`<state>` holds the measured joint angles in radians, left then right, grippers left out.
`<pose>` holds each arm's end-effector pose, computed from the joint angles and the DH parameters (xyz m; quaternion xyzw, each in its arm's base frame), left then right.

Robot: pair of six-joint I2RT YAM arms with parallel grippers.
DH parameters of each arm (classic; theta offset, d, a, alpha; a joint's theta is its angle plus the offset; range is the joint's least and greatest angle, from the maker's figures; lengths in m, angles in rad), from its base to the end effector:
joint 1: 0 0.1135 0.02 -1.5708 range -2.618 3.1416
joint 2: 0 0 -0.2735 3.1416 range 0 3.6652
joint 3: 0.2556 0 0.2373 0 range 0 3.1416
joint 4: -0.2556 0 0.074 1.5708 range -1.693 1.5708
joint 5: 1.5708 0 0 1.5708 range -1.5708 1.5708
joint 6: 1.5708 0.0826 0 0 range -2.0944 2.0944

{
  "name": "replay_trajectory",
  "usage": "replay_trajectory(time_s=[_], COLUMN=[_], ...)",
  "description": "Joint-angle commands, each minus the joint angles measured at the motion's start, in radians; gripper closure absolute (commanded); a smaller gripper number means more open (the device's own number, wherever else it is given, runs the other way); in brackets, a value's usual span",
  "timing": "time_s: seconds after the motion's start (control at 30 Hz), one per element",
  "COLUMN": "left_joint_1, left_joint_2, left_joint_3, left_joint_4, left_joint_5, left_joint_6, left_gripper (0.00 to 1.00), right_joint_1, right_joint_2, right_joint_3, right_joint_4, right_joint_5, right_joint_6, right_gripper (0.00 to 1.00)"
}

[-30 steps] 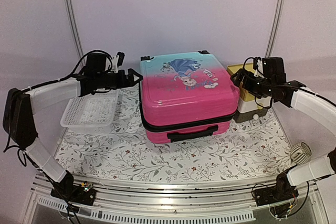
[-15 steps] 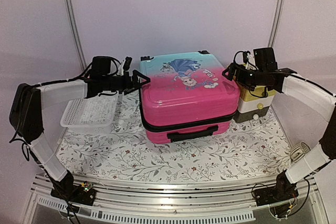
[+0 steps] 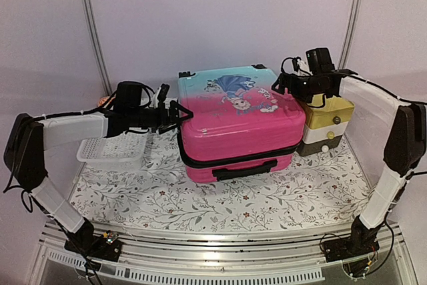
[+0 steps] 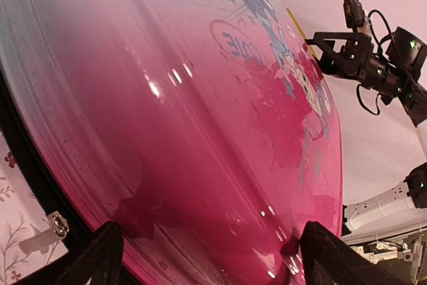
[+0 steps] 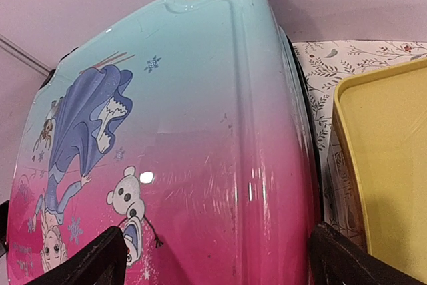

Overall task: Open, take out, and arrange the luggage
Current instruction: Rotate the luggage at the center of the board.

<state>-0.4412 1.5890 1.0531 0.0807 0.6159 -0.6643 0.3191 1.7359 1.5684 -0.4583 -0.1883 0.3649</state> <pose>0.3233 -0.2054 0.2591 0.0694 0.8213 -0.4837 0.2943 0.4007 0.1487 0.3133 -0.0225 0.8872 0.2308 0.3988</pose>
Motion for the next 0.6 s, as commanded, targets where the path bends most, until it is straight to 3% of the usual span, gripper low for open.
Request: replay_trajectory(time_s=[0.0, 0.27, 0.57], left_joint_1=[-0.069, -0.141, -0.293], left_joint_2=[-0.052, -0.078, -0.08], left_joint_3=[-0.035, -0.062, -0.065], left_joint_4=[0.013, 0.027, 0.075], left_joint_5=[0.033, 0.045, 0.021], left_joint_6=[-0.022, -0.024, -0.008], left_gripper=[0.06, 0.07, 0.07], right_joint_1=[-0.004, -0.002, 0.01], right_joint_2=[0.052, 0.083, 0.015], right_joint_3=[0.062, 0.059, -0.055], right_joint_4=[-0.041, -0.051, -0.046], right_joint_5=[-0.109, -0.278, -0.321], right_joint_6=[-0.052, -0.126, -0.156], right_gripper=[0.05, 0.11, 0.12])
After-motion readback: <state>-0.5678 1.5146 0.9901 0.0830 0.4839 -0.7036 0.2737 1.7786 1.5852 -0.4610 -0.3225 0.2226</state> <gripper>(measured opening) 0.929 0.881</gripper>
